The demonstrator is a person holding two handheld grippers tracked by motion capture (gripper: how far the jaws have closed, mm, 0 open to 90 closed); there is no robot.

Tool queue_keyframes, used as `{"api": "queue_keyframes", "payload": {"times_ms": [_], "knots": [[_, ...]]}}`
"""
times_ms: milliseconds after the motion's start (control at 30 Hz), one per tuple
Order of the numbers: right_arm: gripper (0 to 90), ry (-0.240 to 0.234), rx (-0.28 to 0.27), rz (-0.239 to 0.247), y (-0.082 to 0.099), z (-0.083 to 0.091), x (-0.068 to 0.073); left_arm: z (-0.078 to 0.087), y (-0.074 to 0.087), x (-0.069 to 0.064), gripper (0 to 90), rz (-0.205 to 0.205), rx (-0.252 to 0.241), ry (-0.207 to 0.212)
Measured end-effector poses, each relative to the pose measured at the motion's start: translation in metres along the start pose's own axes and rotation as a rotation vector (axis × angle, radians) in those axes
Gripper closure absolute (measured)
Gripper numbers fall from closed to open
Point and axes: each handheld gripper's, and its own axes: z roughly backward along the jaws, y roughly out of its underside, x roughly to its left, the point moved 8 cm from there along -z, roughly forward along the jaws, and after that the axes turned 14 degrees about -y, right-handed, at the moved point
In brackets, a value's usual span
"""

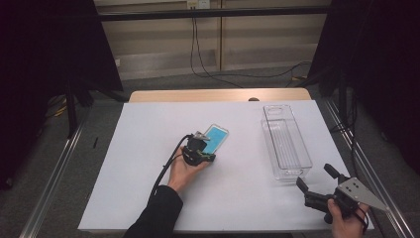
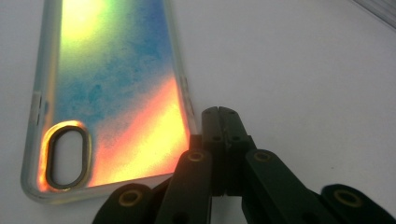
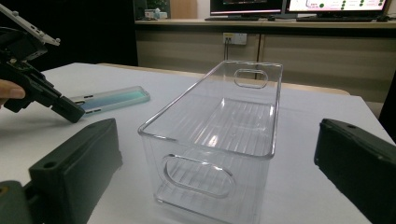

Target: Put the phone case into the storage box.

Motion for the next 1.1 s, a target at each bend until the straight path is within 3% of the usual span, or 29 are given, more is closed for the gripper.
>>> {"api": "queue_keyframes", "payload": {"times_ms": [233,333,733,1100], "knots": [[0.0,0.000,0.002,0.004,0.000,0.000,0.000,0.003,0.002,0.014,90.0,0.023,0.016,-0.012],[0.0,-0.001,0.002,0.004,0.000,0.000,0.000,0.004,0.003,0.019,90.0,0.023,0.027,0.001],[0.0,0.000,0.002,0.001,0.000,0.000,0.000,0.004,0.002,0.019,90.0,-0.018,0.045,0.001],[0.0,0.000,0.003,0.004,0.000,0.000,0.000,0.007,0.004,0.028,90.0,-0.018,0.053,-0.021]]}}
